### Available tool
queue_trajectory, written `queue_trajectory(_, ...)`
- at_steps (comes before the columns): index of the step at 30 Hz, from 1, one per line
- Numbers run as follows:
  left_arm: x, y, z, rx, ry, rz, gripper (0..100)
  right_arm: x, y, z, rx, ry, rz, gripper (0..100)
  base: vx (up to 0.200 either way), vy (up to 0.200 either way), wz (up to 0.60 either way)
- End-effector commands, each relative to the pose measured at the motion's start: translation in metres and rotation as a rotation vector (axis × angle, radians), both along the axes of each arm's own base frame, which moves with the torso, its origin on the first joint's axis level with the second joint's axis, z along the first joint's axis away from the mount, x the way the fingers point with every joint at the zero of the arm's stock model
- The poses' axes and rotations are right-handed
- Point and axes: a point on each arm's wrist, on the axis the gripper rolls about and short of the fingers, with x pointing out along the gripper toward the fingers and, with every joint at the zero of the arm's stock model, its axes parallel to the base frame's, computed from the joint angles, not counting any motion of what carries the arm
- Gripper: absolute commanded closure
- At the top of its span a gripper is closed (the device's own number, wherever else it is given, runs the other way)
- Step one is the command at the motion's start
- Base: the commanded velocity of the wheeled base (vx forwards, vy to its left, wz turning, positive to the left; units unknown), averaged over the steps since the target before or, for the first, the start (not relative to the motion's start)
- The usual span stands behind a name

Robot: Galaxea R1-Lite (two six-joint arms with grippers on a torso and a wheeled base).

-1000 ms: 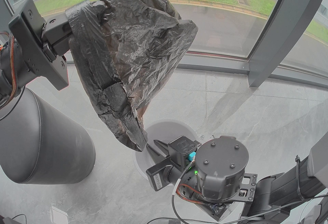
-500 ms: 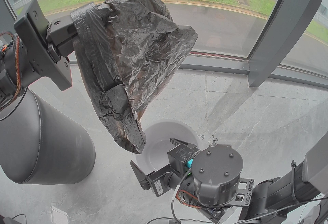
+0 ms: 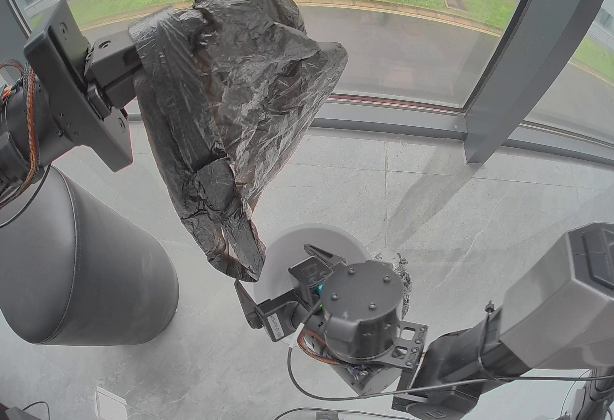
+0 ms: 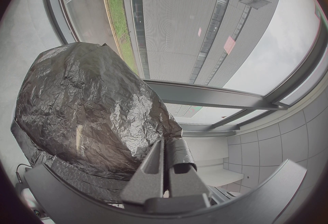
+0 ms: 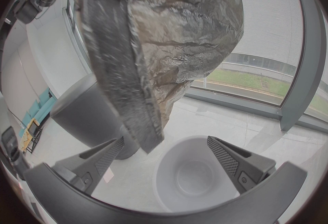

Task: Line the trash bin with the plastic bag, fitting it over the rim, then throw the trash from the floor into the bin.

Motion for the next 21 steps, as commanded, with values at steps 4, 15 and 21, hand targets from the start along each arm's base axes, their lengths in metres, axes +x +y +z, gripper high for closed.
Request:
queue_trajectory(4, -0.004, 0.002, 0.001, -0.004, -0.006, -0.001, 100, 0.029, 0.022, -0.021, -0.026, -0.034, -0.028, 0, 0.0, 0.0, 0.0)
queue_trajectory(15, -0.005, 0.003, 0.0, -0.003, -0.005, 0.001, 100, 0.049, 0.024, -0.015, -0.05, -0.134, -0.108, 0, 0.0, 0.0, 0.0)
queue_trajectory(21, -0.005, 0.003, 0.0, -0.003, -0.005, 0.001, 100, 0.049, 0.023, -0.014, -0.054, -0.151, -0.119, 0, 0.0, 0.0, 0.0)
